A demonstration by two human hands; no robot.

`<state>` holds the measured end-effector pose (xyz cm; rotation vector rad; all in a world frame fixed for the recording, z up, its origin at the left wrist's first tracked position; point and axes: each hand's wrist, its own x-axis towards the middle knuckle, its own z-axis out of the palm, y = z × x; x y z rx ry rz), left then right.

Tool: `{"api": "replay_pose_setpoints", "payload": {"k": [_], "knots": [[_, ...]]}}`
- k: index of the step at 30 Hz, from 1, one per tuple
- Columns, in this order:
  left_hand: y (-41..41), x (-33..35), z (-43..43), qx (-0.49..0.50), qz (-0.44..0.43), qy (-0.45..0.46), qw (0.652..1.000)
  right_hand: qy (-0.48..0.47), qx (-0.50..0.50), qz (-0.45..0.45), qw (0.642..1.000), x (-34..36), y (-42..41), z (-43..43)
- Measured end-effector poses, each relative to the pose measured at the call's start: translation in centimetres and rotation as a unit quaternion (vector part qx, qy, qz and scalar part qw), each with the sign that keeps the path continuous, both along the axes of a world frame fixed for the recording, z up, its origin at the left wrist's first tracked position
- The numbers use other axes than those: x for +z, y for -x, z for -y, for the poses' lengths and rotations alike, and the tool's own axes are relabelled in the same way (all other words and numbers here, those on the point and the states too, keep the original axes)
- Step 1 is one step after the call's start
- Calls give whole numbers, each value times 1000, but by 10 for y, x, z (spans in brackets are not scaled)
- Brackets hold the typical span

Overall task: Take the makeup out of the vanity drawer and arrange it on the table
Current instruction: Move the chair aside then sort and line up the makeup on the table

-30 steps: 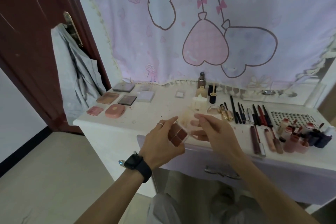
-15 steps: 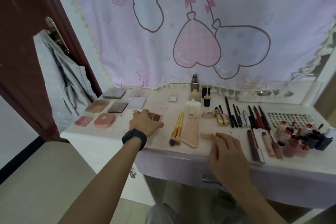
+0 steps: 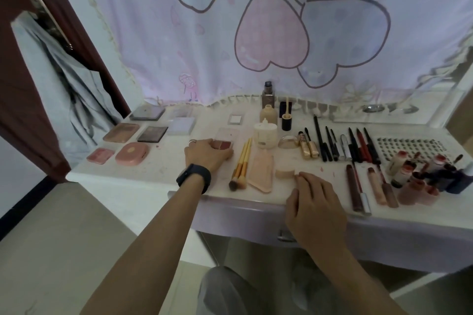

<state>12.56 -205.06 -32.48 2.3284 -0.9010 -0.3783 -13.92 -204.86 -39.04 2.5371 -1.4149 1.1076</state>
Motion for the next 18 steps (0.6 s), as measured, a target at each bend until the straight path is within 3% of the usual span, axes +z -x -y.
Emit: {"api": "replay_pose_setpoints", "payload": {"k": [7,18], "knots": [[8,1,-3,4,-15,7,1000,11,-11,5,1000,0,0,-2],[16,1,1,1,32,-24,999,11,0,-17,1000,3,2,-2]]}}
